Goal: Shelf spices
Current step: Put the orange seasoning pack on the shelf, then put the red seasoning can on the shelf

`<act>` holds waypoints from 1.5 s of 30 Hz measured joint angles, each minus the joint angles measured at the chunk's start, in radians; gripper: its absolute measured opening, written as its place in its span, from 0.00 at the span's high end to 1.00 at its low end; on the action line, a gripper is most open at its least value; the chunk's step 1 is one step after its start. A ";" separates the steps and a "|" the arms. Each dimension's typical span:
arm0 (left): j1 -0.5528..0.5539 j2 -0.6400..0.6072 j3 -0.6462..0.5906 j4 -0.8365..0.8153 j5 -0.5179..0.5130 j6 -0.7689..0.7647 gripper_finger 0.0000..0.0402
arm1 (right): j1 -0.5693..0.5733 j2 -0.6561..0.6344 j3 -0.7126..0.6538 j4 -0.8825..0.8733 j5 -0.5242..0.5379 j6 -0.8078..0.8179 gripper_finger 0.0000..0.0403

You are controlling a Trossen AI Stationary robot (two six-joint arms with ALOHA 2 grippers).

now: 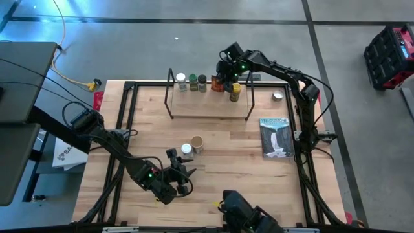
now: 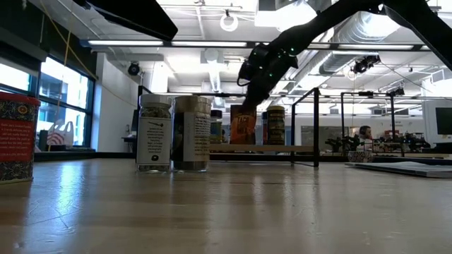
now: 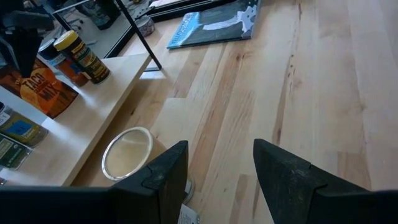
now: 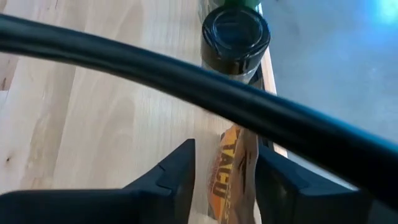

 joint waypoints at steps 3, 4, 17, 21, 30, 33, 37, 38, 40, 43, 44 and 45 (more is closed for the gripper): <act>0.000 0.000 0.000 0.002 0.001 0.000 0.55 | 0.003 0.000 0.000 0.012 0.000 0.000 0.62; 0.000 0.000 0.000 0.003 0.001 0.000 0.55 | 0.003 0.000 0.000 0.013 0.000 -0.001 0.61; 0.000 0.000 0.000 0.033 0.000 0.014 0.55 | 0.007 -0.106 0.000 0.075 0.056 -0.019 0.53; 0.000 0.000 0.003 0.063 -0.019 0.043 0.55 | 0.016 -0.178 0.000 0.072 0.113 0.019 0.53; -0.075 -0.014 0.105 0.039 -0.216 0.196 0.55 | 0.122 -0.399 -0.036 -0.165 -0.001 0.112 0.53; -0.107 -0.044 0.113 0.011 -0.272 0.187 0.55 | 0.214 -0.501 -0.130 -0.173 0.003 0.118 0.53; -0.149 -0.087 0.113 -0.036 -0.211 0.123 0.55 | 0.377 -0.666 -0.337 -0.053 0.011 0.240 0.53; -0.158 -0.100 0.113 -0.048 -0.166 0.113 0.55 | 0.425 -0.706 -0.402 -0.006 0.013 0.286 0.53; -0.176 -0.126 0.113 -0.096 -0.036 0.078 0.55 | 0.531 -0.778 -0.532 0.115 0.036 0.386 0.53; -0.182 -0.155 0.113 -0.218 0.205 -0.019 0.55 | 0.692 -0.857 -0.720 0.328 0.103 0.519 0.53; -0.181 -0.163 0.113 -0.271 0.279 -0.062 0.55 | 0.745 -0.875 -0.781 0.415 0.133 0.555 0.53; -0.180 -0.170 0.113 -0.323 0.346 -0.107 0.55 | 0.795 -0.884 -0.840 0.504 0.164 0.584 0.53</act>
